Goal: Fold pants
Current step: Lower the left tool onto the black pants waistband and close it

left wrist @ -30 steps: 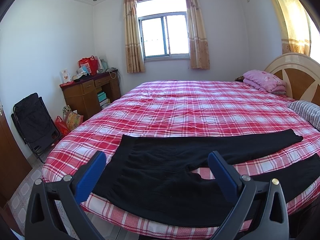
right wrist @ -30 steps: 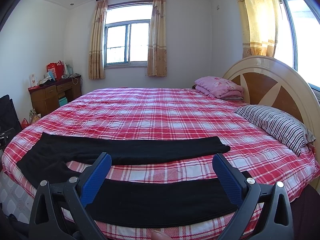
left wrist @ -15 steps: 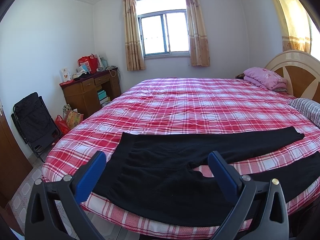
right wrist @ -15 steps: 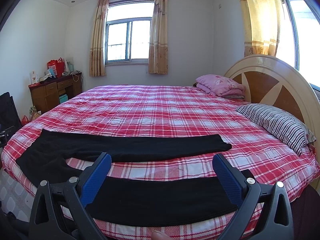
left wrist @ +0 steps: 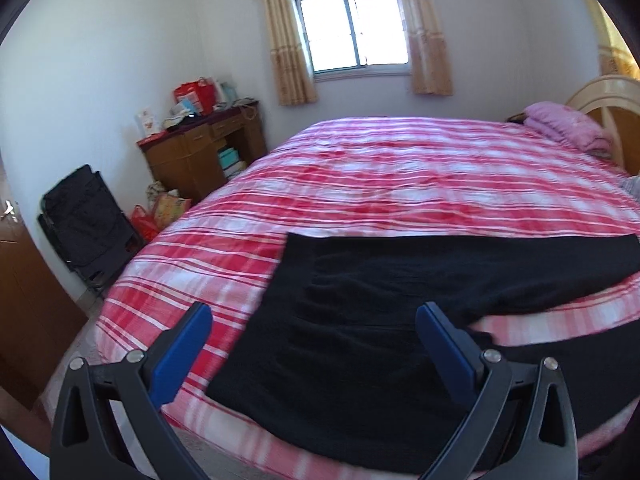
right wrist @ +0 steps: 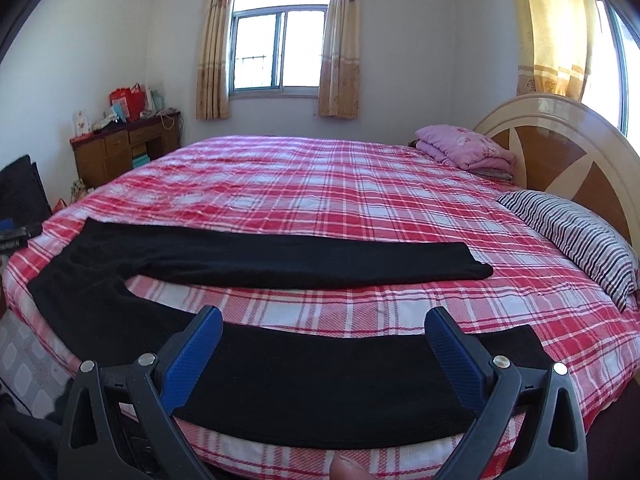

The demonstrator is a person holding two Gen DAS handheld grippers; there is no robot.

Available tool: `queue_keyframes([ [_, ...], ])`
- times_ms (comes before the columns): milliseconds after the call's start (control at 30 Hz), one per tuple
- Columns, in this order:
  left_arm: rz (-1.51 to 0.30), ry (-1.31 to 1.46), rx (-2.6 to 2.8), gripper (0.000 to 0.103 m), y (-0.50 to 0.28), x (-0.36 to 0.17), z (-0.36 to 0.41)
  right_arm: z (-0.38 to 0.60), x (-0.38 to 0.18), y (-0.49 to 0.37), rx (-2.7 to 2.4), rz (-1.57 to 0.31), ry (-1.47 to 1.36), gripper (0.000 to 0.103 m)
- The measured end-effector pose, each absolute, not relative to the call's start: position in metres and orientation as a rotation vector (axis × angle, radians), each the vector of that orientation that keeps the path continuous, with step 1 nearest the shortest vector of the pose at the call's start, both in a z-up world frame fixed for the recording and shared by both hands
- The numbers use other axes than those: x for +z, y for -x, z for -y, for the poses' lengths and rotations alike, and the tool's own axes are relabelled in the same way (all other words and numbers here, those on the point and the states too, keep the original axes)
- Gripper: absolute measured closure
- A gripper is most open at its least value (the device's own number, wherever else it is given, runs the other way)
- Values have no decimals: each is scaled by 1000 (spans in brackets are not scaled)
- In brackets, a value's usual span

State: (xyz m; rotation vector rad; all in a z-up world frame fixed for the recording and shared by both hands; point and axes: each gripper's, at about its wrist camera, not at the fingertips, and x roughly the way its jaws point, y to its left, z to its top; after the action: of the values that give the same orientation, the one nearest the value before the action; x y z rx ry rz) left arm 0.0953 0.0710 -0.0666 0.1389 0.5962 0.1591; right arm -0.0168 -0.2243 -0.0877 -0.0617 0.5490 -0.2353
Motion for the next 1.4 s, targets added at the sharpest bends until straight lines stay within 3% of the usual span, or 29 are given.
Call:
queue_keyframes([
  [267, -758, -149, 212, 0, -195, -106, -125, 265, -111, -17, -280, -609, 21, 1],
  [467, -833, -159, 186, 3, -257, -122, -125, 275, -113, -46, -278, -619, 26, 1],
  [533, -859, -131, 176, 11, -274, -124, -126, 275, -114, -54, -269, -629, 35, 1],
  [667, -884, -126, 149, 15, -307, -132, -124, 280, -115, -68, -266, -649, 74, 1],
  [800, -956, -87, 99, 41, -323, -146, -126, 295, -116, -78, -279, -662, 70, 1],
  [967, -965, -41, 49, 49, -325, -154, -131, 316, -114, -87, -308, -671, 48, 1],
  [1067, -962, -14, -16, 66, -327, -155, -132, 333, -109, -94, -307, -671, 7, 2],
  [1100, -960, 2, -35, 67, -327, -155, -133, 340, -108, -96, -312, -672, -8, 4],
  [1267, -943, -12, -33, 75, -324, -152, -132, 369, -107, -108, -336, -704, -54, 31],
  [1400, -915, 14, -48, 80, -321, -151, -138, 389, -112, -115, -350, -740, -57, 42],
])
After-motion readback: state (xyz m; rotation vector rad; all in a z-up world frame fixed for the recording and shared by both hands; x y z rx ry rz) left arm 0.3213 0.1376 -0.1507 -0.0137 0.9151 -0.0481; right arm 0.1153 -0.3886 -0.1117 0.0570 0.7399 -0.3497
